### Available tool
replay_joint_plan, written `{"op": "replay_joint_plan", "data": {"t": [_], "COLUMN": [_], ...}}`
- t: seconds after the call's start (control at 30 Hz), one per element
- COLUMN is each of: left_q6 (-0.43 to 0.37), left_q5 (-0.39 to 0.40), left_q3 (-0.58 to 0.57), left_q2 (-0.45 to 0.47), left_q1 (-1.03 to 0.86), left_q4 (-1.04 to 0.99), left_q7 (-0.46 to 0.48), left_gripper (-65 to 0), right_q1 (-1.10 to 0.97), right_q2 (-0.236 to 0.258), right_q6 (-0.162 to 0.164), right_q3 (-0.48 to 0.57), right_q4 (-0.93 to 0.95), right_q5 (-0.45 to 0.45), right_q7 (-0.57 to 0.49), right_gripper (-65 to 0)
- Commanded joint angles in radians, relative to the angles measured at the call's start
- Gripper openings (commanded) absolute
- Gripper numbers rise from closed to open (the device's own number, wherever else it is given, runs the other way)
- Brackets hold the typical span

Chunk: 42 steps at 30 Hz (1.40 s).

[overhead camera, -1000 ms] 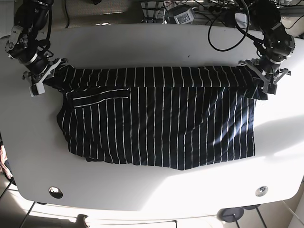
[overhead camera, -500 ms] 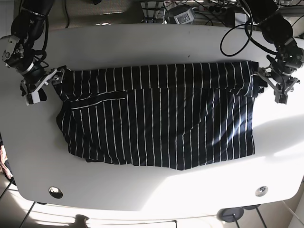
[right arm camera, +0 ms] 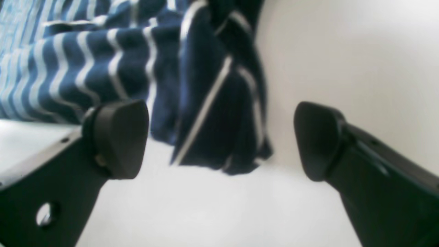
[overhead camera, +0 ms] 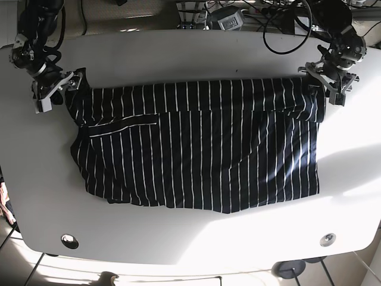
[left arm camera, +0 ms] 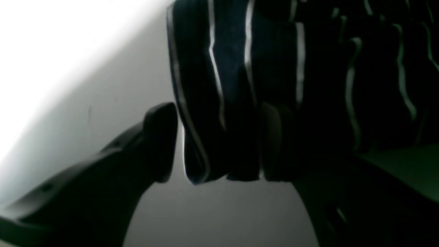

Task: Fold the T-shirt properly
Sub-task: 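Release the shirt edge and open both grippers, then grasp the shirt's side edges midway with both grippers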

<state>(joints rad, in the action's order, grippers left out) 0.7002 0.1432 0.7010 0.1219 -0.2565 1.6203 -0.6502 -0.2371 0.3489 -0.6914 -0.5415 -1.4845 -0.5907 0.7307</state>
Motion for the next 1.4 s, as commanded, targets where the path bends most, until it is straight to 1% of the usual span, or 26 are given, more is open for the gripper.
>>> {"op": "replay_joint_plan", "data": {"t": [0.03,0.07,0.1,0.13,0.17,0.2,0.23,0.27,0.3,0.33,0.37,0.47,0.53,0.63,0.77,0.83,0.87,0.9,1.0,1.03,1.07,1.17,1.2,1.23,1.3,1.4], "left_q6": [-0.002,-0.002,-0.002,-0.002,-0.002,-0.002,-0.002,-0.002,-0.002,-0.002,-0.002,-0.002,-0.002,-0.002,-0.002,-0.002,-0.002,-0.002,-0.002,-0.002,-0.002,-0.002,-0.002,-0.002,-0.002,-0.002], "left_q5": [0.009,0.009,0.009,0.008,0.008,0.008,0.006,0.006,0.006,0.006,0.008,0.012,0.012,0.014,0.009,0.009,0.009,0.011,0.011,0.014,0.014,0.016,0.016,0.014,0.014,0.009], "left_q3": [-0.004,-0.022,-0.037,-0.05,-0.059,-0.067,-0.068,-0.067,-0.063,-0.06,-0.059,-0.059,-0.054,0.004,0.053,0.059,0.059,0.059,0.061,0.061,0.061,0.055,0.053,0.053,0.053,0.053], "left_q2": [0.014,0.014,0.017,0.017,0.017,0.019,0.019,0.019,0.019,0.019,0.015,0.017,0.019,0.019,0.017,0.017,0.02,0.02,0.02,0.02,0.02,0.022,0.022,0.022,0.023,0.023], "left_q1": [0.004,0.004,0.004,0.004,0.001,-0.002,-0.008,-0.025,-0.037,-0.048,-0.065,-0.131,-0.178,-0.237,-0.249,-0.246,-0.241,-0.235,-0.198,-0.195,-0.192,-0.134,-0.109,-0.093,-0.071,-0.053], "left_q4": [-0.013,-0.021,-0.022,-0.022,-0.022,-0.022,-0.021,-0.013,-0.002,0.015,0.034,0.107,0.15,0.194,0.191,0.194,0.196,0.199,0.255,0.275,0.292,0.32,0.32,0.32,0.32,0.32], "left_q7": [0.03,0.03,0.03,0.03,0.03,0.03,0.03,0.03,0.03,0.03,0.03,0.03,0.03,0.03,0.03,-0.029,-0.07,-0.093,-0.136,-0.148,-0.161,-0.171,-0.171,-0.173,-0.173,-0.173], "left_gripper": [-29.9,-30.0,-30.3,-32.9,-37.2,-42.8,-49.2,-54.2,-58.1,-60.0,-60.6,-60.7,-60.7,-60.7,-60.7,-60.1,-58.6,-54.6,-39.9,-36.5,-34.2,-32.8,-32.8,-32.8,-32.9,-33.1], "right_q1": [0.022,0.026,0.026,0.026,0.026,0.026,0.026,0.022,0.014,-0.003,-0.025,-0.086,-0.147,-0.247,-0.301,-0.319,-0.321,-0.321,-0.318,-0.313,-0.307,-0.206,-0.153,-0.112,-0.023,0.12], "right_q2": [-0.014,-0.02,-0.024,-0.026,-0.027,-0.027,-0.04,-0.046,-0.046,-0.046,-0.044,-0.044,-0.044,-0.044,-0.044,-0.046,-0.046,-0.047,-0.057,-0.069,-0.075,-0.078,-0.077,-0.063,-0.038,-0.006], "right_q6": [-0.007,-0.007,-0.007,-0.007,-0.007,-0.007,-0.007,-0.007,-0.007,-0.007,-0.007,-0.007,-0.007,-0.007,-0.007,-0.007,-0.007,-0.007,-0.007,-0.007,-0.007,-0.007,-0.007,-0.007,-0.007,-0.007], "right_q3": [-0.009,-0.009,-0.012,-0.01,-0.007,-0.007,-0.007,-0.007,-0.007,-0.013,-0.013,-0.021,-0.053,-0.088,-0.136,-0.137,-0.139,-0.142,-0.177,-0.185,-0.19,-0.194,-0.193,-0.193,-0.19,-0.164], "right_q4": [-0.006,-0.006,-0.005,-0.005,-0.005,-0.005,-0.005,-0.008,-0.012,-0.014,-0.02,-0.064,-0.117,-0.187,-0.189,-0.189,-0.192,-0.203,-0.285,-0.313,-0.336,-0.367,-0.342,-0.321,-0.244,-0.064], "right_q5": [0.022,0.038,0.048,0.054,0.05,0.047,0.048,0.053,0.047,0.045,0.045,0.045,0.045,0.045,0.05,0.048,0.045,0.045,0.044,0.044,0.044,0.053,0.053,0.054,0.054,0.062], "right_q7": [-0.026,-0.026,-0.029,-0.029,-0.029,-0.029,-0.024,-0.021,-0.021,-0.021,-0.021,-0.021,-0.021,-0.021,-0.021,-0.021,-0.021,-0.021,-0.021,-0.021,-0.021,-0.013,0.017,0.046,0.092,0.097], "right_gripper": [-4.3,-9.2,-16.2,-25.0,-35.2,-46.5,-58.0,-64.5,-60.9,-60.1,-62.5,-62.8,-62.8,-62.8,-62.6,-61.5,-54.9,-46.8,-15.1,-5.5,0.0,0.0,0.0,0.0,0.0,0.0]}}
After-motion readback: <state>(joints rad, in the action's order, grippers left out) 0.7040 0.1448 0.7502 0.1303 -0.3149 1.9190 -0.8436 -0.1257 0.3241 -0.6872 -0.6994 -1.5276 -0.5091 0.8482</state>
